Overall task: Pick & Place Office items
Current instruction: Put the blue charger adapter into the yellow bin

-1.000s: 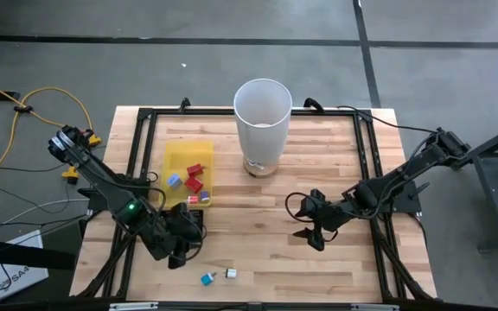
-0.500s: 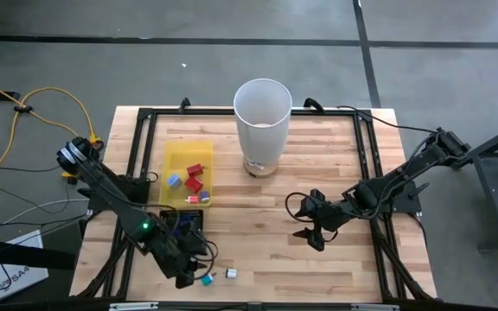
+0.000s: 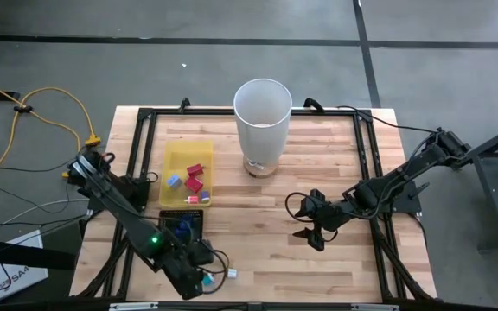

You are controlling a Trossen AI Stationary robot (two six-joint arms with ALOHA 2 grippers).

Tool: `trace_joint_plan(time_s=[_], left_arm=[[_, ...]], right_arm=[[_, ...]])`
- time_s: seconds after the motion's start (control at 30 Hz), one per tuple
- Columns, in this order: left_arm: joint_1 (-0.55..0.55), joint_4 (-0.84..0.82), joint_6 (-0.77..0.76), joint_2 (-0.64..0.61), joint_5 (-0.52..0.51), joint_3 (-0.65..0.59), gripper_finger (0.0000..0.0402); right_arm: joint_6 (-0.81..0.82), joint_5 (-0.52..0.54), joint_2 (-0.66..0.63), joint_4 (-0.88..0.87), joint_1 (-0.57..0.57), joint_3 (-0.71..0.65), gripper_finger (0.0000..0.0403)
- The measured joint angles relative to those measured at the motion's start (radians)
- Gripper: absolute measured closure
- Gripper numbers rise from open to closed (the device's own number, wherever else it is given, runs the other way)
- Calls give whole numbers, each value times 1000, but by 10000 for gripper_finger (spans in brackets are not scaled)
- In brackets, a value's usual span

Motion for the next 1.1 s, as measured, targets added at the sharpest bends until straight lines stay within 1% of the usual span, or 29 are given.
trace_joint_plan(time_s=[0.13, 0.33, 0.5, 0.57, 0.7, 0.87, 0.93, 1.1], left_arm=[[-18, -6, -73, 34, 29, 14, 232], [-41, -29, -233, 72, 40, 14, 232], [-33, -21, -375, 113, 106, 14, 232], [-20, -20, -406, 125, 138, 14, 232], [7, -21, -392, 134, 168, 14, 232], [42, -22, -357, 134, 161, 14, 232], [54, -22, -322, 134, 160, 14, 232], [82, -25, -180, 134, 157, 13, 232]], right_arm=[[0, 0, 0, 0, 0, 0, 103], [0, 0, 0, 5, 0, 0, 103], [0, 0, 0, 8, 0, 0, 103], [0, 0, 0, 13, 0, 0, 103], [0, 0, 0, 25, 0, 0, 103], [0, 0, 0, 29, 0, 0, 103], [0, 0, 0, 29, 0, 0, 103], [0, 0, 0, 29, 0, 0, 103]])
